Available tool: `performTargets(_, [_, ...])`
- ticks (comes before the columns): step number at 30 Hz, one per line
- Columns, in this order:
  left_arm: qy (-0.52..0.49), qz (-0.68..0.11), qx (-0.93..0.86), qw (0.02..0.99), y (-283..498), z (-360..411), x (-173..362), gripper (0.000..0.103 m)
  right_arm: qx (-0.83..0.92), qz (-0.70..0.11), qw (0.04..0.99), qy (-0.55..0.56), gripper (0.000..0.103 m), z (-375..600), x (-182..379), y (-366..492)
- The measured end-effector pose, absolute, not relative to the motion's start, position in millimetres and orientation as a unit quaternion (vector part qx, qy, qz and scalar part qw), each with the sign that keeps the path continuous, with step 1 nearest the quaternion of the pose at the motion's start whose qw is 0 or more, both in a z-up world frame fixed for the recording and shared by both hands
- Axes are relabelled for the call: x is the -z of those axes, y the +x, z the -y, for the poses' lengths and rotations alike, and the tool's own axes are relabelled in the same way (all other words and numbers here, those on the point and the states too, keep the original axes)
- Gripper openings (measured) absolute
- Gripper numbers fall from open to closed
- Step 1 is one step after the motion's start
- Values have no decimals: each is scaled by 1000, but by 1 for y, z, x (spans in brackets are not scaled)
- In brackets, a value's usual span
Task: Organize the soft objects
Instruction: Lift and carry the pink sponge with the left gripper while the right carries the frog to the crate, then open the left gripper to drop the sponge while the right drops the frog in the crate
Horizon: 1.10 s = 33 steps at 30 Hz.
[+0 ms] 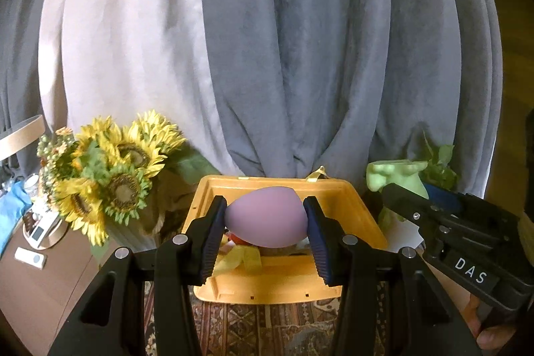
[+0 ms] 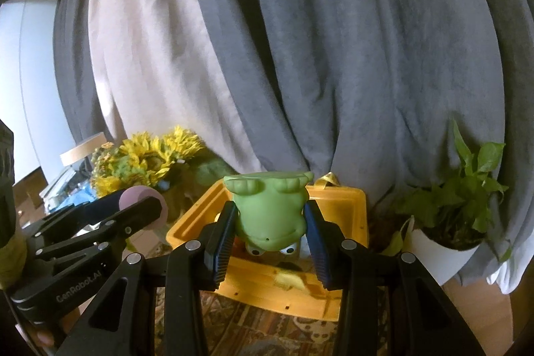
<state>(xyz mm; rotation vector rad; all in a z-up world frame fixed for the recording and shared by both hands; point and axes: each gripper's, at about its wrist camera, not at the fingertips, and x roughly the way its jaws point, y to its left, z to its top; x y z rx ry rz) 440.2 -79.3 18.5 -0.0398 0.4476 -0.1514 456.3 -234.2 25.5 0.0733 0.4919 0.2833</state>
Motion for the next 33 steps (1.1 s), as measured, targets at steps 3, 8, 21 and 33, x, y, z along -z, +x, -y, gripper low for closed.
performTargets(3, [-13, -229, 76, 970, 456, 81, -16, 47, -136, -254, 957, 39, 42, 237, -21, 471])
performTargets(8, [-1, -246, 78, 966, 480, 87, -7, 47, -128, -278, 951, 40, 42, 241, -11, 495])
performTargets(21, [18, -313, 89, 945, 538, 97, 24, 47, -125, -363, 923, 40, 42, 245, 29, 556])
performTargets(33, [24, -407, 119, 905, 582, 109, 66, 48, -135, -461, 875, 62, 42, 249, 82, 593])
